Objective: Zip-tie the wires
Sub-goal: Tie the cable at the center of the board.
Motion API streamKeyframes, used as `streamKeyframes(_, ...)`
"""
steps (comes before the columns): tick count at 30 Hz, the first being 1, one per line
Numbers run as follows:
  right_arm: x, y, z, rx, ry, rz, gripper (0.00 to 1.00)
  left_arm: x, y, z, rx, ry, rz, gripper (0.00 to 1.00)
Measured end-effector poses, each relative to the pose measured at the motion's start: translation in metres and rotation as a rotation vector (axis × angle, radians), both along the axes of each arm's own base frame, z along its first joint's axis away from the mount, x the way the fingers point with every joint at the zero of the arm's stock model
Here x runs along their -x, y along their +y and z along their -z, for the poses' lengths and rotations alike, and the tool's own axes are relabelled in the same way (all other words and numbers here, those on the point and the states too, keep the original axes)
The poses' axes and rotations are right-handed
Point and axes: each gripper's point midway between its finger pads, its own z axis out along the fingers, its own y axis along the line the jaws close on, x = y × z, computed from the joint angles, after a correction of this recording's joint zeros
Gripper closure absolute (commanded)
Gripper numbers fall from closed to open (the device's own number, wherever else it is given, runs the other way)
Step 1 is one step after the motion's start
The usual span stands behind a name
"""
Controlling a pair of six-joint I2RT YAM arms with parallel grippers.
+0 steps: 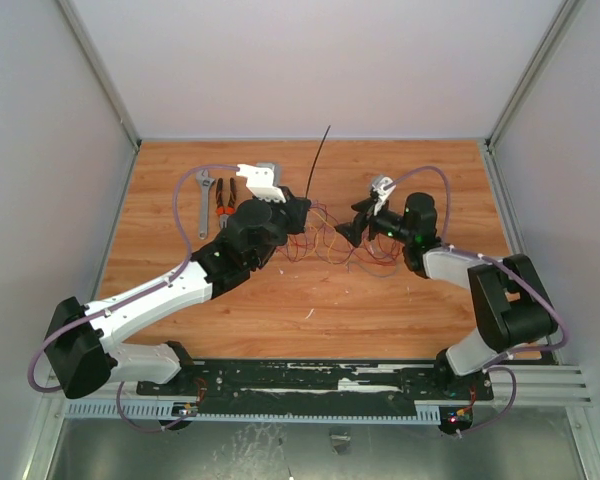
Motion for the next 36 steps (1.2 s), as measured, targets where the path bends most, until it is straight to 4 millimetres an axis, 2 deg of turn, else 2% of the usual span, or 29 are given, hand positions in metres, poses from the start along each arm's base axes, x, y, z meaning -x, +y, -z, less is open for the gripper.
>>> streamKeyframes(3,-0.006,0.005,0.004,0.007,-0.005,-0.01,0.27,0.0,0.0,0.001,-0.003,0.002,0.0,1.0)
streamKeyframes(6,-0.011,0.013,0.006,0.011,-0.011,-0.024,0.44,0.0,0.0,0.001,-0.003,0.003,0.0,1.0)
streamKeyframes(9,-0.011,0.021,0.005,0.014,-0.03,-0.044,0.66,0.0,0.0,0.001,-0.003,0.003,0.0,1.0)
streamKeyframes(15,-0.01,0.023,-0.002,0.017,-0.063,-0.055,0.99,-0.003,0.004,0.001,0.002,0.007,-0.013,1.0)
streamKeyframes(20,-0.01,0.014,-0.017,0.028,-0.092,-0.019,1.0,-0.009,0.012,0.003,0.0,0.014,-0.038,1.0)
streamKeyframes(36,-0.007,-0.042,-0.06,0.04,-0.151,0.201,1.0,-0.013,0.034,0.003,0.006,0.013,-0.082,1.0)
